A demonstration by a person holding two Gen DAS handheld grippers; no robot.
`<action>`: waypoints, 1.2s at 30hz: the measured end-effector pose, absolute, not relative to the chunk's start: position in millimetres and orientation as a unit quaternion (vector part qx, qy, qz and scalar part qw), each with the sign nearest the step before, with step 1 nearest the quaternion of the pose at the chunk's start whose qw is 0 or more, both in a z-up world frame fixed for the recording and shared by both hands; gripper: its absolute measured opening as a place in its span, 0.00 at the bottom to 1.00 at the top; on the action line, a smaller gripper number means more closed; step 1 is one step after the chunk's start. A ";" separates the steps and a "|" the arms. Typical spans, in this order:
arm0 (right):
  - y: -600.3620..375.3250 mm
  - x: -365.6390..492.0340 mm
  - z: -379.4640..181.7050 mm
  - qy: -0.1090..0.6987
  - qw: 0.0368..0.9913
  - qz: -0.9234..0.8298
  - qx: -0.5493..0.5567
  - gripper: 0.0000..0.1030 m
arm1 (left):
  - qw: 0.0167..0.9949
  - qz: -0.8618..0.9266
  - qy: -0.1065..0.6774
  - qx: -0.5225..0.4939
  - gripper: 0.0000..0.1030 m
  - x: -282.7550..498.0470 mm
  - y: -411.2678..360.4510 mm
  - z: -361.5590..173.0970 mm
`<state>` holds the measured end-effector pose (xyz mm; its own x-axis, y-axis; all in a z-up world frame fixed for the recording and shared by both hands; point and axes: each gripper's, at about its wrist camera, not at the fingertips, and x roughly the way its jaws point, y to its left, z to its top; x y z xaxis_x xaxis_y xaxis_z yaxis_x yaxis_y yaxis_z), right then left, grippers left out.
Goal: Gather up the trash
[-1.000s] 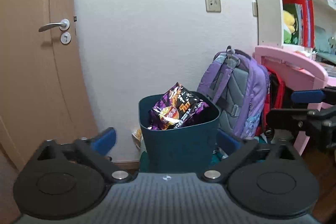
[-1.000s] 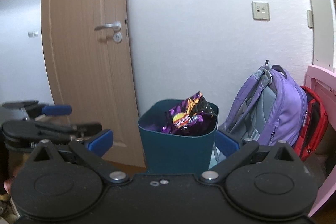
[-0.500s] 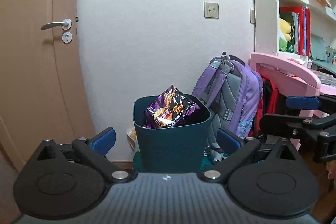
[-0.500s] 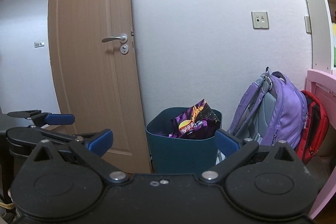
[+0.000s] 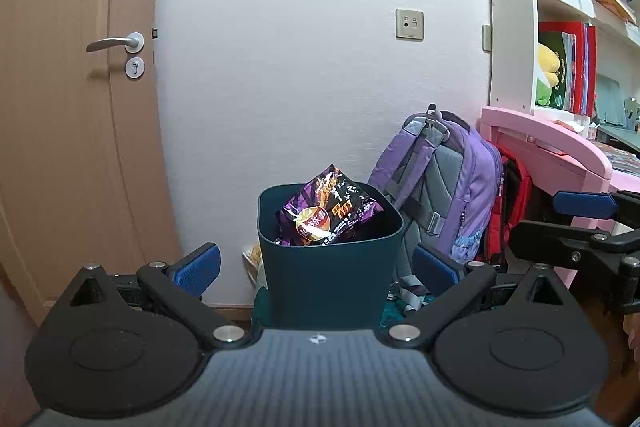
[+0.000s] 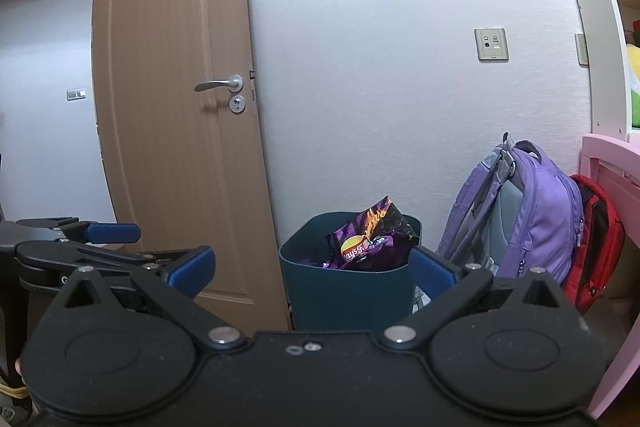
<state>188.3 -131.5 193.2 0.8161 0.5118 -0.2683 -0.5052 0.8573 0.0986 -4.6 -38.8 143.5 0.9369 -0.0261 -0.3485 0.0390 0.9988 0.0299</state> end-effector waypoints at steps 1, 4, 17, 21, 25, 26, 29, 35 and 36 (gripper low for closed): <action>-131.5 188.1 193.0 0.144 0.953 0.267 0.011 1.00 | 0.984 -0.017 0.177 0.019 1.00 -4.8 -39.0 143.5; -130.7 188.0 193.5 0.143 0.953 0.267 0.012 1.00 | 0.985 -0.018 0.173 0.018 1.00 -6.0 -39.3 144.2; -133.2 193.4 191.3 0.151 0.952 0.265 0.022 1.00 | 0.984 -0.025 0.173 0.011 1.00 -10.8 -37.9 142.8; -133.3 194.3 190.6 0.154 0.952 0.262 0.024 1.00 | 0.984 -0.028 0.173 0.008 1.00 -11.1 -37.6 143.3; -134.2 193.5 190.9 0.154 0.953 0.261 0.026 1.00 | 0.985 -0.031 0.171 0.007 1.00 -11.9 -38.0 144.7; -134.2 193.3 190.8 0.154 0.953 0.260 0.025 1.00 | 0.985 -0.031 0.171 0.007 1.00 -11.9 -38.6 145.1; -134.0 193.4 190.2 0.156 0.953 0.260 0.025 1.00 | 0.985 -0.034 0.169 0.008 1.00 -12.5 -39.9 145.1; -134.1 194.1 190.0 0.157 0.953 0.256 0.026 1.00 | 0.985 -0.040 0.170 0.010 1.00 -12.8 -42.2 143.2; -134.4 194.2 189.6 0.158 0.953 0.256 0.027 1.00 | 0.985 -0.040 0.169 0.011 1.00 -13.0 -42.8 143.0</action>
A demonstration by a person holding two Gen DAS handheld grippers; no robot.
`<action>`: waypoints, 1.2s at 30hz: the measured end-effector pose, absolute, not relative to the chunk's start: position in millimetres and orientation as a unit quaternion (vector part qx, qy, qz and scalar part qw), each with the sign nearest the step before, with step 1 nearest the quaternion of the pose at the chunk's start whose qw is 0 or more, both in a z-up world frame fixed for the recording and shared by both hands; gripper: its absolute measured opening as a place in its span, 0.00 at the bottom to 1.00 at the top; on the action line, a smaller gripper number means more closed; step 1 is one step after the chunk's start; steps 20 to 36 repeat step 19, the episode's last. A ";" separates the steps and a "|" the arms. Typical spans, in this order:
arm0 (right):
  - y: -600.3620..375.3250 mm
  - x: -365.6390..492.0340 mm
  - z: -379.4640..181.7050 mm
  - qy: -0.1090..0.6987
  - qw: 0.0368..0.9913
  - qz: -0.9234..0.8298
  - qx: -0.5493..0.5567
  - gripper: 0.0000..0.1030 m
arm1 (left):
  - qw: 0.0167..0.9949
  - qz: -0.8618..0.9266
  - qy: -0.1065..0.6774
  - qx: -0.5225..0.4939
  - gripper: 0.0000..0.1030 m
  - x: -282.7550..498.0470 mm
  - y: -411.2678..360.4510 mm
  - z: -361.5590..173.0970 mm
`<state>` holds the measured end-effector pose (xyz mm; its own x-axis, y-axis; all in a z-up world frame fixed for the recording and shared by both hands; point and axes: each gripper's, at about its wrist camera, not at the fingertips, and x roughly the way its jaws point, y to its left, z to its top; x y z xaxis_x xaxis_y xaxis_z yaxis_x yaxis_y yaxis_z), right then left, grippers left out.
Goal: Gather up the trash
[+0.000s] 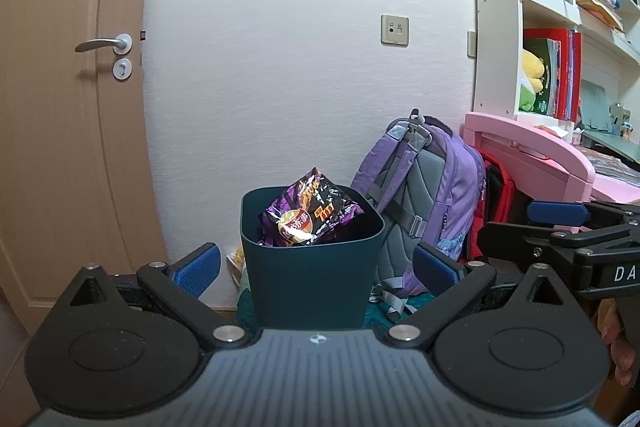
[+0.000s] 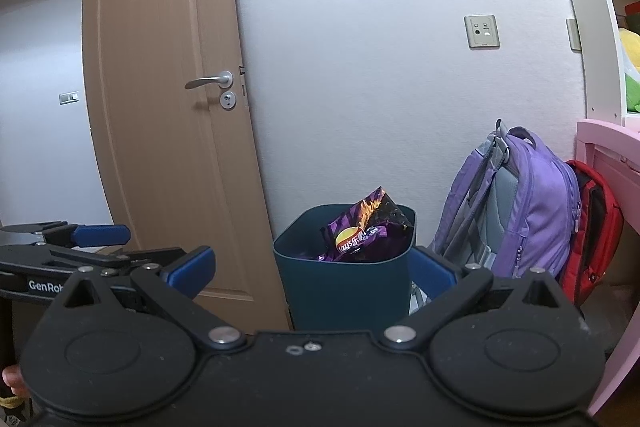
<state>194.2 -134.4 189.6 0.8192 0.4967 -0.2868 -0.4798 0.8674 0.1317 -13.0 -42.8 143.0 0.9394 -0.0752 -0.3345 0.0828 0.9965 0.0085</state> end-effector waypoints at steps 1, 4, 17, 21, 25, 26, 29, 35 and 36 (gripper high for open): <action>-134.3 194.0 189.5 0.158 0.953 0.256 0.027 1.00 | 0.985 -0.041 0.169 0.011 1.00 -13.3 -43.3 142.9; -134.1 194.0 188.3 0.159 0.953 0.257 0.027 1.00 | 0.985 -0.044 0.168 0.010 1.00 -14.0 -43.5 143.5; -132.0 197.2 181.9 0.169 0.951 0.258 0.023 1.00 | 0.988 -0.033 0.152 0.017 1.00 -18.5 -48.1 143.5; -132.0 198.1 180.8 0.171 0.951 0.257 0.023 1.00 | 0.987 -0.033 0.154 0.016 1.00 -18.0 -47.9 142.7; -132.0 198.1 180.8 0.171 0.951 0.257 0.023 1.00 | 0.987 -0.033 0.154 0.016 1.00 -18.0 -47.9 142.7; -132.0 198.1 180.8 0.171 0.951 0.257 0.023 1.00 | 0.987 -0.033 0.154 0.016 1.00 -18.0 -47.9 142.7; -132.0 198.1 180.8 0.171 0.951 0.257 0.023 1.00 | 0.987 -0.033 0.154 0.016 1.00 -18.0 -47.9 142.7; -132.0 198.1 180.8 0.171 0.951 0.257 0.023 1.00 | 0.987 -0.033 0.154 0.016 1.00 -18.0 -47.9 142.7; -132.0 198.1 180.8 0.171 0.951 0.257 0.023 1.00 | 0.987 -0.033 0.154 0.016 1.00 -18.0 -47.9 142.7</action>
